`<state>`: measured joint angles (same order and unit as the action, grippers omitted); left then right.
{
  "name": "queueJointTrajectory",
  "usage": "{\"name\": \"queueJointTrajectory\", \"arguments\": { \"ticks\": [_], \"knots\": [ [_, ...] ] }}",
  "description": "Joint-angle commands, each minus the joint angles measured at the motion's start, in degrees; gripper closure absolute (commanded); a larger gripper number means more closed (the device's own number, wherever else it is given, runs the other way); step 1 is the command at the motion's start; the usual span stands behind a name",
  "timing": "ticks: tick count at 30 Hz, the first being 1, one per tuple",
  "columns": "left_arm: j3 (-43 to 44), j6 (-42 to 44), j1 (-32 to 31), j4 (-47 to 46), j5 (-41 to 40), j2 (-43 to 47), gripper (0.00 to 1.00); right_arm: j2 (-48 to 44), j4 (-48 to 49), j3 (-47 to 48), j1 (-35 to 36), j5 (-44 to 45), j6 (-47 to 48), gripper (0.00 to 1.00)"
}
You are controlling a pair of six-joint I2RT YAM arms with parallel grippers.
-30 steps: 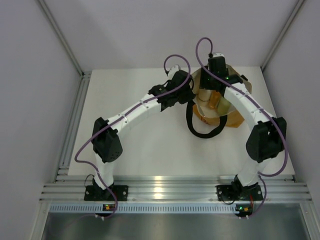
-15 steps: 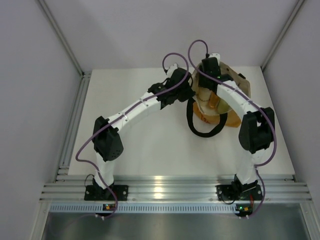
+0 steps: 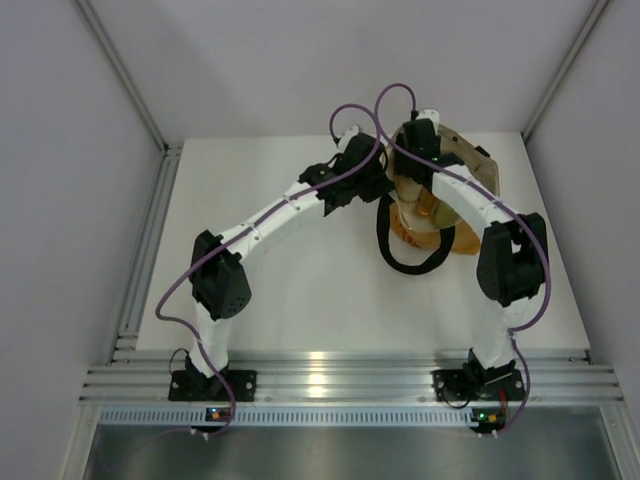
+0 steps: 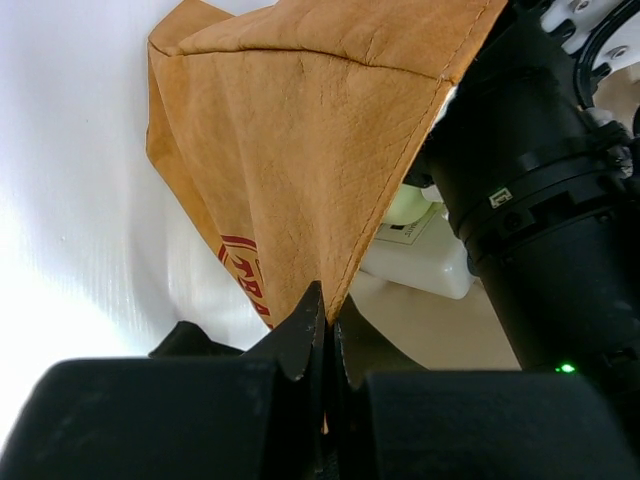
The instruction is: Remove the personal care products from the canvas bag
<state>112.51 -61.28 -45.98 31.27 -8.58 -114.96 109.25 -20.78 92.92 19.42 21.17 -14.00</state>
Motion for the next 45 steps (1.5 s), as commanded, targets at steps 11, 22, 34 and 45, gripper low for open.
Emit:
{"name": "queueJointTrajectory", "arguments": {
  "ticks": [11,22,34,45],
  "knots": [
    [2.3,2.8,-0.1,-0.1,1.1,0.6,1.0,0.3,2.9,-4.9,-1.0,-0.2,-1.5,0.48],
    [2.3,4.2,0.1,-0.2,0.5,1.4,1.0,-2.1,4.5,-9.4,-1.1,0.5,-3.5,0.44],
    [2.5,4.6,0.5,-0.1,0.8,1.5,1.0,-3.7,7.1,-12.4,-1.9,1.1,-2.7,0.61],
    [1.9,4.7,0.5,-0.1,1.6,1.6,1.0,-0.8,7.8,-9.6,-2.3,-0.8,-0.7,0.51]
  ]
}}
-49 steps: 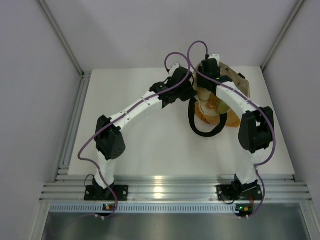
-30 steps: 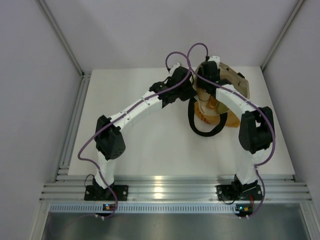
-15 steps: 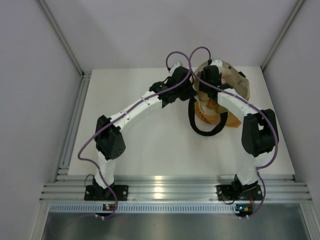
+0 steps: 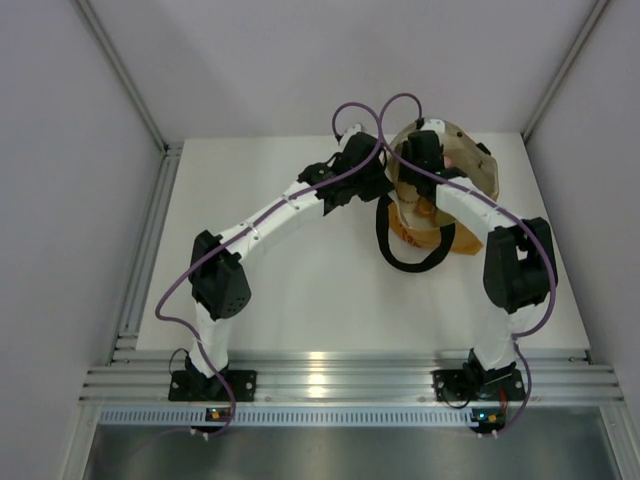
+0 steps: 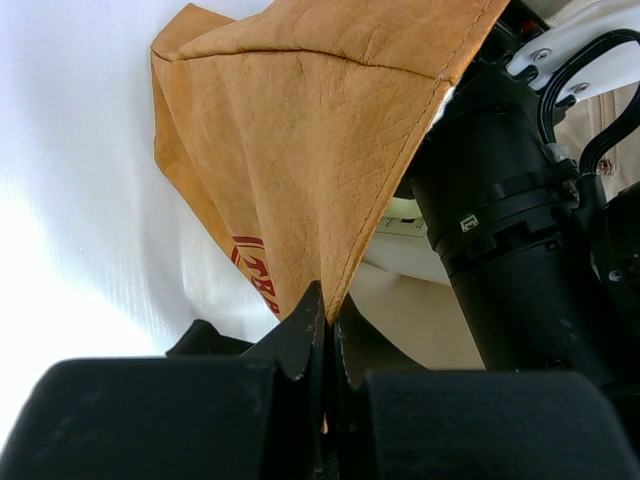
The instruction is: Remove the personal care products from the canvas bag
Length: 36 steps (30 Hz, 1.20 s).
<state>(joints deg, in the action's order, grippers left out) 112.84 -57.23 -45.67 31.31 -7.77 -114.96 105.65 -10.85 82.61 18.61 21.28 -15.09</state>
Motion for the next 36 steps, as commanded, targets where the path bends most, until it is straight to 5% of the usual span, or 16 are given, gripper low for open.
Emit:
{"name": "queueJointTrajectory", "arguments": {
  "ticks": [1,3,7,11,28,36],
  "knots": [
    [1.6,0.7,0.2,-0.1,0.7,1.5,1.0,2.6,-2.2,0.7,-1.4,-1.0,0.4,0.52],
    [1.6,0.7,0.2,-0.2,0.8,1.6,1.0,2.4,-2.2,0.7,-1.5,-1.0,0.3,0.57],
    [1.3,0.8,0.2,-0.1,1.0,1.6,1.0,0.4,-2.1,0.8,-1.5,-2.7,0.7,0.85],
    [1.3,0.7,0.2,-0.2,1.0,1.6,1.0,-3.5,-1.0,0.8,-0.3,-2.8,2.6,1.0],
    [0.8,0.9,0.2,-0.1,0.6,2.0,1.0,-17.9,-1.3,4.2,1.0,-2.6,6.4,1.0],
    [1.2,3.7,0.3,-0.1,0.0,1.8,1.0,-23.8,-12.0,10.9,2.2,-5.0,10.3,1.0]
  ]
}}
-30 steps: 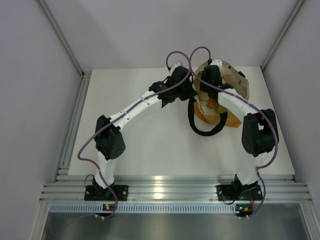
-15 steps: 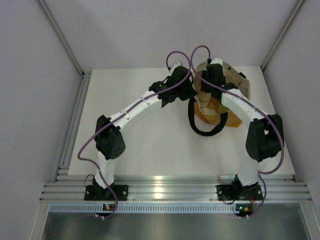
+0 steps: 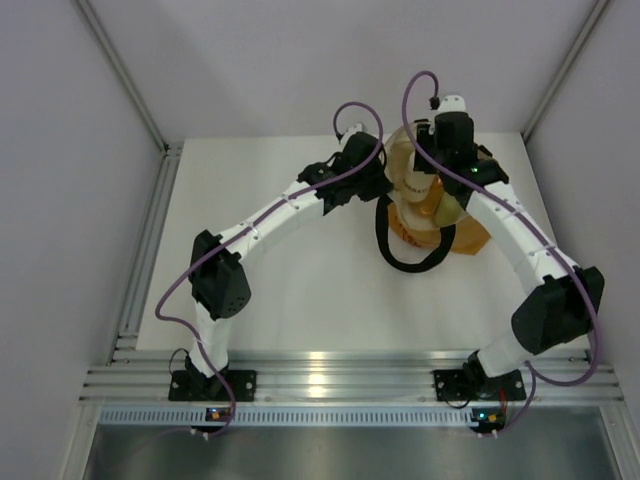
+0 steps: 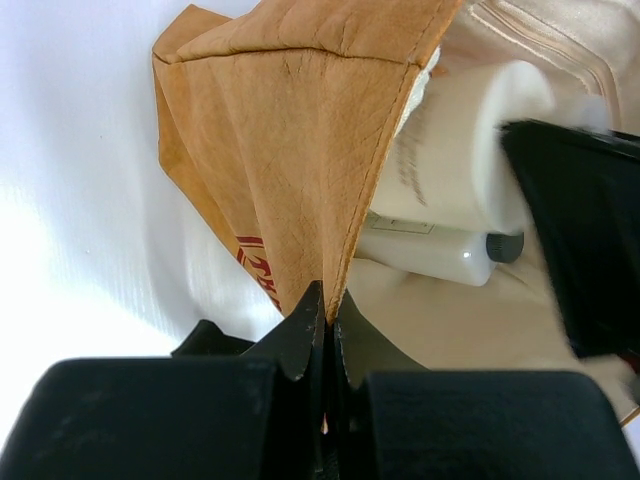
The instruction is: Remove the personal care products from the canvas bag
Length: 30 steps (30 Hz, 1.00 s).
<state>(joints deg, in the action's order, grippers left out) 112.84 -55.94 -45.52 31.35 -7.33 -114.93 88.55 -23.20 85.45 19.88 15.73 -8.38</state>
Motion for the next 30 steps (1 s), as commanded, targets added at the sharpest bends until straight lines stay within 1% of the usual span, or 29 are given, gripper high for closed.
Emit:
{"name": "queueJointTrajectory", "arguments": {
  "ticks": [1,4,9,15,18,19,20,24,27,30],
  "knots": [
    [1.1,2.9,0.3,-0.2,-0.3,1.7,1.0,-7.2,-1.2,9.1,1.1,-0.4,4.1,1.0],
    [0.9,3.9,0.6,-0.2,0.6,1.5,1.0,-10.1,-6.5,11.9,1.8,-1.5,5.7,1.0],
    [0.9,5.1,0.8,-0.2,2.1,1.1,1.0,-14.8,-11.9,16.8,2.8,-4.1,7.0,1.0],
    [2.0,5.8,0.8,-0.2,2.7,0.4,1.0,-20.2,-16.7,21.2,3.3,-14.1,7.9,1.0],
    [2.7,6.2,0.8,-0.2,3.0,0.2,1.0,-22.4,-19.2,22.6,3.5,-21.5,7.9,1.0],
    [2.8,6.4,0.8,-0.2,3.1,0.2,1.0,-23.0,-19.9,22.5,3.4,-22.8,9.3,1.0],
    [2.7,6.6,0.9,-0.2,3.2,0.3,1.0,-24.3,-20.1,21.6,3.5,-26.1,9.7,1.0],
    [2.6,8.3,0.9,-0.2,3.9,0.4,1.0,-27.7,-20.0,17.1,3.9,-32.9,9.4,1.0],
    [2.8,9.4,1.0,-0.2,5.0,0.3,1.0,-29.1,-20.0,13.3,5.0,-36.3,8.8,1.0],
    [2.7,9.7,1.3,-0.2,6.4,0.2,1.0,-30.4,-18.6,9.0,8.3,-36.1,8.8,1.0]
  ]
}}
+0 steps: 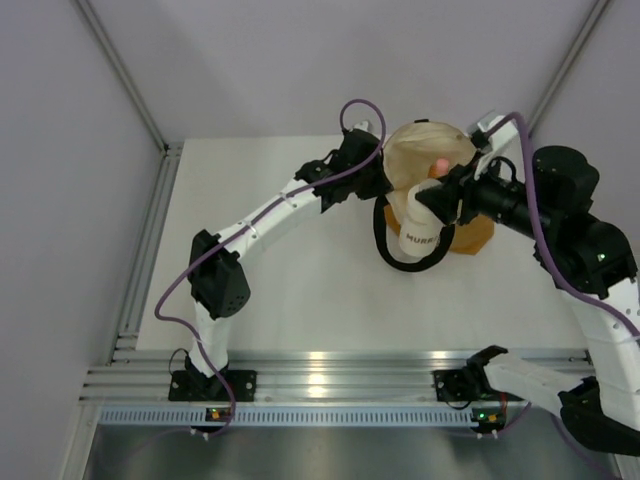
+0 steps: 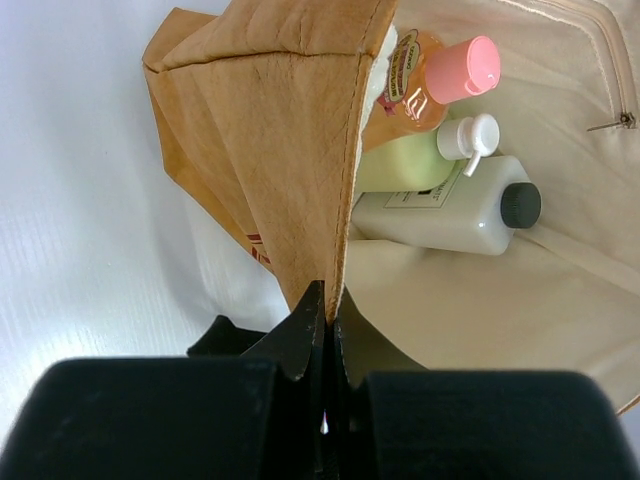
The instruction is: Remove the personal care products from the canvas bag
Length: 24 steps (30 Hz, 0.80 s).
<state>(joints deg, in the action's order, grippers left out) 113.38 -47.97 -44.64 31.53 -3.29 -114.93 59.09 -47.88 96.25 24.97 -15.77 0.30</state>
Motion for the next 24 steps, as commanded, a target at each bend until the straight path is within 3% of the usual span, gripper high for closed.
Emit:
{"name": "queueJointTrajectory", "arguments": {
  "ticks": [1,8,13,19,24],
  "knots": [
    [2.1,1.7,0.5,-0.3,2.7,0.1,1.0,-1.2,7.3,-3.0,5.4,-4.4,0.1,1.0],
    [3.2,3.3,0.9,-0.4,5.8,-1.0,1.0,-3.9,20.5,-19.8,17.3,-0.5,0.8,1.0],
    [3.3,3.8,2.3,-0.2,10.0,-1.6,1.0,-6.4,42.8,-39.3,25.1,2.2,0.9,1.0],
    [2.5,5.0,2.6,-0.2,10.1,-1.0,1.0,-1.1,56.0,-49.6,32.2,5.8,4.3,1.0],
    [1.5,5.8,2.7,-0.2,9.8,-0.8,1.0,-0.5,69.4,-58.1,33.5,3.5,4.5,1.0]
  ]
}}
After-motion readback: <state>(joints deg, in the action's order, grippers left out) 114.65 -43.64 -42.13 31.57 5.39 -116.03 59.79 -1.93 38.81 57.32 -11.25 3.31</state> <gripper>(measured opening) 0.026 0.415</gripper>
